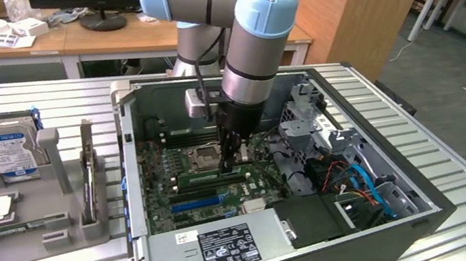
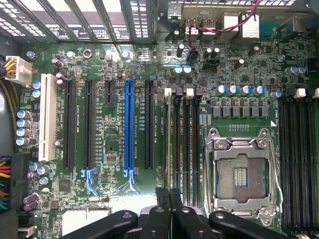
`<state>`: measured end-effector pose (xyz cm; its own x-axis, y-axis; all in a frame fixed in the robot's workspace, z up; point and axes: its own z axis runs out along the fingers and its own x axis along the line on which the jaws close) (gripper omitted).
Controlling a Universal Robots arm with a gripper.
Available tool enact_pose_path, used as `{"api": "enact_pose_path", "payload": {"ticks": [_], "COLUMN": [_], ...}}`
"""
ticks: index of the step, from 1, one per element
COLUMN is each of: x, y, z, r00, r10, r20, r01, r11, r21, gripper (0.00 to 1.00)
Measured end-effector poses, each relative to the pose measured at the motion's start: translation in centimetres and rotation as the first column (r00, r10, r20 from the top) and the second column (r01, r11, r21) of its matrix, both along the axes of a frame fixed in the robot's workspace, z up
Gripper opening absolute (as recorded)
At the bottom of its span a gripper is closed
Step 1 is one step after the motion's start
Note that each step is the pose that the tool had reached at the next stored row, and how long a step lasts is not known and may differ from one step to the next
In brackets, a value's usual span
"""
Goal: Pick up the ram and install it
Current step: 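Insert the ram into the slot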
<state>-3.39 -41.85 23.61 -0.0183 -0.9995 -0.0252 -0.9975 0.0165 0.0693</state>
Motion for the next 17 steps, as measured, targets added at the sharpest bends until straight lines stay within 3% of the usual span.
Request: {"api": "enact_pose_path", "payload": {"ticks": [17], "x": [0.04], "y": [0.00], "z": [-0.24], "r00": [1.0000], "r10": [0.000], "r20": [0.0000], "r01": [0.000], "r11": [1.0000], "r21": [0.0000], "gripper": [0.12]}}
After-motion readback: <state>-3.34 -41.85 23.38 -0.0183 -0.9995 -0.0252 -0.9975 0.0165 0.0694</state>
